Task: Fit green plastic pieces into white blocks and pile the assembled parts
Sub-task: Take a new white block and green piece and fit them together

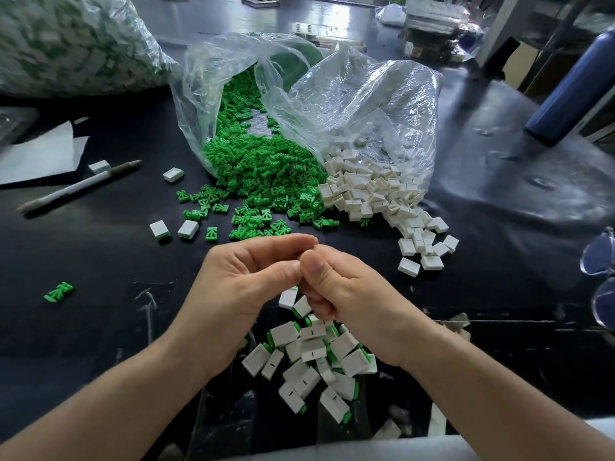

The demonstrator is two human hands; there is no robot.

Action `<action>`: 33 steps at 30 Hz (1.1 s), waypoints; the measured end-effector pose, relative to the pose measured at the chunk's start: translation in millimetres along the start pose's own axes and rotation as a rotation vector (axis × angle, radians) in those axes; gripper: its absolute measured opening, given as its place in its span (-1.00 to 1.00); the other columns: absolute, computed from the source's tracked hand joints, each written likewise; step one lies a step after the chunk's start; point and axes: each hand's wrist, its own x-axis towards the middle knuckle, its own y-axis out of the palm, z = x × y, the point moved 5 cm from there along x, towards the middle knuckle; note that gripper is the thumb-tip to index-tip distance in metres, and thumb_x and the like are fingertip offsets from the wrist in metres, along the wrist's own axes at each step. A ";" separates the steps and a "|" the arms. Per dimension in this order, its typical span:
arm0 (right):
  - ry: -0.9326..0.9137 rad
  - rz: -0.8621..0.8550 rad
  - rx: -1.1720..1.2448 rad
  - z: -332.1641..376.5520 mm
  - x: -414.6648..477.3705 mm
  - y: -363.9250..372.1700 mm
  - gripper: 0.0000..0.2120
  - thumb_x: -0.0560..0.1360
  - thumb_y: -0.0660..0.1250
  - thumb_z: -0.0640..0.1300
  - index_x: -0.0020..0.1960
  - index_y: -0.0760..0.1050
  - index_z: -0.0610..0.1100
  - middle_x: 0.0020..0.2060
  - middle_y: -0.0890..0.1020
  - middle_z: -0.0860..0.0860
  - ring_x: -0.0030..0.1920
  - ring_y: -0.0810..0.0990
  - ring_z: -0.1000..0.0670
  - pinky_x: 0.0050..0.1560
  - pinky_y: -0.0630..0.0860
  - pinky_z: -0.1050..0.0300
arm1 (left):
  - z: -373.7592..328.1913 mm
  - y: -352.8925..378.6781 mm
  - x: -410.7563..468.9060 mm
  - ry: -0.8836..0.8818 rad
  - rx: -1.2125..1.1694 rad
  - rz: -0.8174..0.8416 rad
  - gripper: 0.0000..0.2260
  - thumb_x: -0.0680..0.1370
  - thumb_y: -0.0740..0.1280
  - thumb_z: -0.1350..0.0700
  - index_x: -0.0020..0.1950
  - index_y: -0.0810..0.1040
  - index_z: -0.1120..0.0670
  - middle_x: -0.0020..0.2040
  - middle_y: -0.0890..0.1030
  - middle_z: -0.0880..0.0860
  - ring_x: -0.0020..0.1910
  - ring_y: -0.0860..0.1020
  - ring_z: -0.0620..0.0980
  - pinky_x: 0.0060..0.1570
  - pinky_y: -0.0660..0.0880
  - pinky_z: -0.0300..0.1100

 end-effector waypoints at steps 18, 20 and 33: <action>-0.021 -0.034 -0.103 -0.7 0.8 0.1 -0.73 0.58 0.05 0.07 -0.22 0.36 0.00 -0.42 0.34 0.14 -0.38 0.31 0.09 -0.27 0.29 0.03 | 0.0 0.0 -0.8 0.008 -0.026 -0.032 -0.68 0.23 0.38 0.17 -0.04 0.64 0.21 -0.13 0.69 0.20 -0.14 0.67 0.10 -0.21 0.57 -0.25; -0.028 -0.039 -0.100 -0.3 1.0 0.6 -0.72 0.58 0.05 0.07 -0.22 0.35 -0.02 -0.41 0.34 0.12 -0.37 0.30 0.08 -0.26 0.28 0.02 | 0.3 -0.2 -0.6 0.010 -0.039 -0.036 -0.68 0.22 0.38 0.17 -0.06 0.64 0.20 -0.13 0.69 0.20 -0.14 0.67 0.10 -0.21 0.58 -0.24; -0.054 -0.109 -0.228 9.9 1.8 -20.1 -0.31 0.33 -0.04 0.37 -0.27 0.51 -0.22 -0.52 0.42 0.12 -0.46 0.36 0.13 -0.37 0.34 0.21 | -5.1 0.1 0.7 0.042 0.045 0.043 -0.78 0.24 0.50 0.11 -0.13 0.69 0.08 -0.19 0.69 0.15 -0.19 0.67 0.07 -0.16 0.60 -0.19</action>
